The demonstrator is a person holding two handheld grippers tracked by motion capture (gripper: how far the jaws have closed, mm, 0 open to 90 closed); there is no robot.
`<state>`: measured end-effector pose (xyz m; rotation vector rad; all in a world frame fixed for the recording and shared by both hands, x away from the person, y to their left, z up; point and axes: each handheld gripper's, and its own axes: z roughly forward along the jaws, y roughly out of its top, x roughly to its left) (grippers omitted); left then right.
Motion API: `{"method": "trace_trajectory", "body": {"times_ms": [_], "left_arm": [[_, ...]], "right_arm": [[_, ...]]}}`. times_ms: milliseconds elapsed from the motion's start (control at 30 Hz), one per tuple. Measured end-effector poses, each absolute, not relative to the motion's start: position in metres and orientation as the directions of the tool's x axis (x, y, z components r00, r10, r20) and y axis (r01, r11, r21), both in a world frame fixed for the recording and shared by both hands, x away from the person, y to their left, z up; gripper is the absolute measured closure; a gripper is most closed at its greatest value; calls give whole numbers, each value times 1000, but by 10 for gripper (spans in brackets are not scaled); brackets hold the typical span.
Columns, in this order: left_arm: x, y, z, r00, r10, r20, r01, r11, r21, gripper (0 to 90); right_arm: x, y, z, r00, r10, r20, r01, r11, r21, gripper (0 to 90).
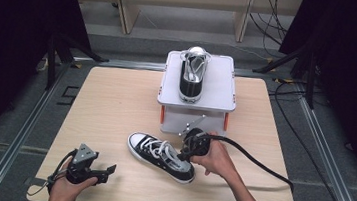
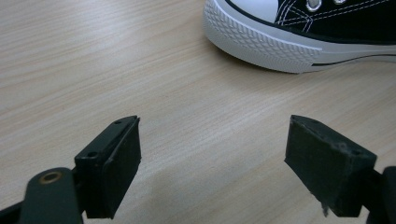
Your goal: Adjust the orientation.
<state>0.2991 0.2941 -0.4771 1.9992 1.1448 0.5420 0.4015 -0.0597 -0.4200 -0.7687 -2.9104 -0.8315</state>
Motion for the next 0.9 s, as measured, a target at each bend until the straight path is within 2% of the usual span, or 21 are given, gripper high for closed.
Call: {"method": "trace_trajectory", "body": {"times_ms": [67, 200, 433, 533, 600, 733, 900], "left_arm": [[299, 294, -477, 501, 865, -14, 548, -306, 779, 178], [298, 293, -477, 501, 865, -30, 547, -290, 785, 178], [296, 293, -477, 486, 873, -40, 555, -273, 786, 178], [299, 296, -477, 505, 863, -11, 540, -305, 785, 178], [296, 293, -477, 481, 876, -44, 561, -269, 783, 178], [299, 294, -478, 504, 864, -22, 544, -297, 784, 178], [298, 292, -478, 491, 871, -36, 552, -279, 786, 178]], "right_arm": [[399, -59, -421, -882, 443, 164, 462, 738, 492, 827], [393, -62, -415, -887, 438, 146, 449, 746, 491, 884], [385, -70, -412, -902, 422, 96, 415, 781, 466, 892], [379, -82, -412, -899, 425, 103, 421, 779, 465, 892], [374, -93, -411, -886, 446, 126, 450, 763, 464, 892], [358, -108, -414, -877, 453, 157, 469, 744, 476, 882], [339, -106, -414, -876, 431, 217, 481, 744, 463, 848]]}}
